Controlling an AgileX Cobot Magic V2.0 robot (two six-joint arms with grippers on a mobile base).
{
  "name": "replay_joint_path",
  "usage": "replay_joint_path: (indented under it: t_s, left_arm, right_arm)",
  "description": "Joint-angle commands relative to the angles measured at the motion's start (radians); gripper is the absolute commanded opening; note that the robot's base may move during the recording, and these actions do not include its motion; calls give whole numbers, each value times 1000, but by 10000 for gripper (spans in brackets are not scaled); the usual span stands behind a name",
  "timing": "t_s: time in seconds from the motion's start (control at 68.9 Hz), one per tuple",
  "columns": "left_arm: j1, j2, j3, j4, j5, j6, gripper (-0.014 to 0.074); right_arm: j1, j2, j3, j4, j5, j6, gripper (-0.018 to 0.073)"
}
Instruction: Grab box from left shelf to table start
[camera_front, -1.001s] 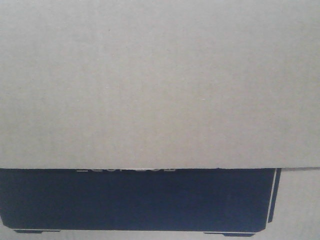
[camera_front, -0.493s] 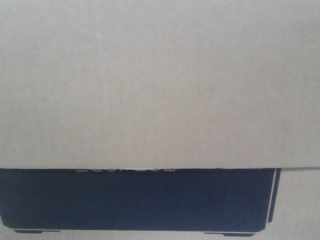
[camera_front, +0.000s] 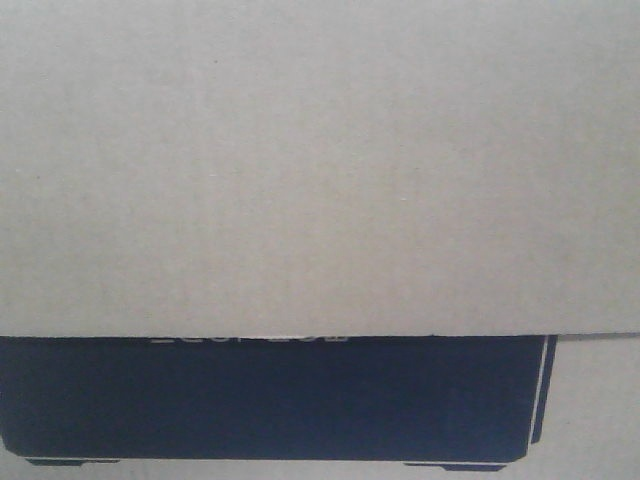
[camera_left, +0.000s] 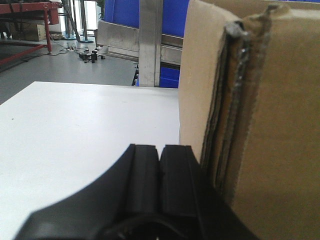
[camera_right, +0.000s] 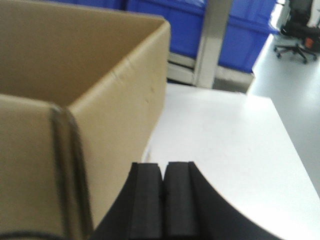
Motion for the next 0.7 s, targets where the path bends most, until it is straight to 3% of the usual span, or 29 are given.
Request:
replay_joint_path:
  t_s: [0.0,0.087,0.232,0.682]
  left_arm:
    - [-7,-14,-4,1,-95,-1,-99]
    - [-7,-14,-4,1,-95,-1,-99]
    - [-7,-12,-4,1,-95,-1,-99]
    - [-7,-12,-4,1,-95,-1,-99]
  right_arm:
    - [-58,11,38,5,-172,19,57]
    - [-107,10,114,6,-251,39,57]
    - [-118,-8,263,9,-448,98,57]
    - [-118,-8,257,15,-393,112,57]
